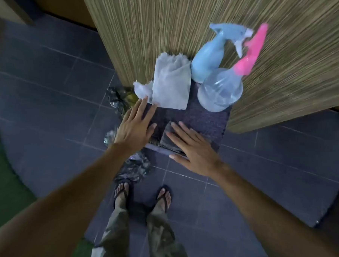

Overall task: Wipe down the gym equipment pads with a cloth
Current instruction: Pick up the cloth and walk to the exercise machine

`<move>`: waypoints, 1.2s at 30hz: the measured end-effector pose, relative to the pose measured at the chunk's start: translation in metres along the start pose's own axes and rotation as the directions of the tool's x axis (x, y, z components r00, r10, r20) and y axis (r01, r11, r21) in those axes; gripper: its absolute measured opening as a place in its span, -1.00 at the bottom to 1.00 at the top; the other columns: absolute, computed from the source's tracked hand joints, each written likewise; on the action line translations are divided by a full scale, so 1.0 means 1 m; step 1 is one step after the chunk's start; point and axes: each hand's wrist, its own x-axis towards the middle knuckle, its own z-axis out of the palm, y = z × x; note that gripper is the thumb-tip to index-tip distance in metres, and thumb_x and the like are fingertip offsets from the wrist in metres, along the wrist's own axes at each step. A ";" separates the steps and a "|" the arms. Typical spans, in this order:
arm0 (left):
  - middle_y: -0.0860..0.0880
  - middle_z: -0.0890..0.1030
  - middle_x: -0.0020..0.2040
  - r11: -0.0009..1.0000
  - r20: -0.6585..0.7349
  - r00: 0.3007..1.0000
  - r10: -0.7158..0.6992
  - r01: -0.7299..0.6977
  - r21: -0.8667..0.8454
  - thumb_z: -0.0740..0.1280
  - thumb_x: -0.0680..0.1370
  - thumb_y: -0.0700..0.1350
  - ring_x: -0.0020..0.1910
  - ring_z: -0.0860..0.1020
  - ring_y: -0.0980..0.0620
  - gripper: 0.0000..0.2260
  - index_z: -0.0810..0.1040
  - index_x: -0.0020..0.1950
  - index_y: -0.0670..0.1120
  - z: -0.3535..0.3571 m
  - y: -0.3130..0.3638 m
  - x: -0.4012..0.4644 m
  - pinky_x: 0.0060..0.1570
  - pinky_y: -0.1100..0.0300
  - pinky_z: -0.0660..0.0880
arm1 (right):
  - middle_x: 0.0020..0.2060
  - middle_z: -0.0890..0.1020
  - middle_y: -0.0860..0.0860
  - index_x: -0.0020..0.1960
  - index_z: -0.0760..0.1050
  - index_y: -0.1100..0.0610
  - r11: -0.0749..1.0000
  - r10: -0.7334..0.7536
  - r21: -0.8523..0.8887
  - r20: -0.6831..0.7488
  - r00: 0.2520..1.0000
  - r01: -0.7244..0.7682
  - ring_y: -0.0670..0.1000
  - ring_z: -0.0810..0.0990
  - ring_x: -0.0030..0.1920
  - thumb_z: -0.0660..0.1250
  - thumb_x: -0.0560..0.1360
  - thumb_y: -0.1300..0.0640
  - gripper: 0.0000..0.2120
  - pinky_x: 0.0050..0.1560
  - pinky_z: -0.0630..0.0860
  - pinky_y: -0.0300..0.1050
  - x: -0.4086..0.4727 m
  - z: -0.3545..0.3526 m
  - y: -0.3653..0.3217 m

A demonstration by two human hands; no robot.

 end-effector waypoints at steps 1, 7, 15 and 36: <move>-0.22 0.12 0.61 1.000 -0.008 1.000 0.016 -0.016 0.022 0.12 0.67 0.04 0.58 0.16 -0.23 -0.48 0.14 0.61 -0.08 0.008 -0.001 0.001 0.49 -0.14 0.27 | 0.63 -0.10 0.00 0.63 -0.04 0.03 0.995 -0.067 -0.081 -0.026 0.997 0.065 0.03 -0.18 0.62 0.05 0.66 -0.22 -0.35 0.60 -0.03 0.09 0.007 0.006 0.006; -0.23 0.05 0.62 1.000 -0.070 0.997 0.015 -0.013 0.027 0.03 0.71 0.05 0.61 0.08 -0.20 -0.49 0.05 0.63 -0.10 0.036 -0.009 -0.003 0.53 -0.12 0.20 | 0.63 -0.05 0.08 0.63 -0.06 0.06 0.930 -0.241 -0.297 -0.055 0.969 0.215 0.12 -0.11 0.62 0.00 0.69 -0.19 -0.38 0.58 0.01 0.16 0.034 0.019 0.030; -0.22 0.01 0.63 0.999 -0.012 1.000 -0.027 0.028 0.031 -0.03 0.71 0.05 0.62 0.03 -0.20 -0.48 -0.01 0.63 -0.10 0.035 -0.005 -0.004 0.54 -0.11 0.18 | 0.58 0.20 0.10 0.58 0.15 0.20 0.943 -0.249 -0.271 -0.191 0.950 0.193 0.09 0.15 0.59 0.05 0.71 0.00 -0.50 0.55 0.20 0.02 0.034 0.029 0.029; -0.21 0.55 0.29 0.588 0.600 0.578 -0.553 0.781 -0.211 0.01 0.67 0.13 0.30 0.50 -0.25 -0.57 0.50 0.30 -0.09 -0.031 0.066 -0.307 0.26 -0.12 0.44 | 0.35 0.49 0.29 0.54 0.21 0.15 0.959 0.033 0.221 0.530 0.847 -0.176 0.30 0.50 0.30 0.08 0.70 -0.03 -0.53 0.17 0.47 0.14 -0.041 0.003 -0.177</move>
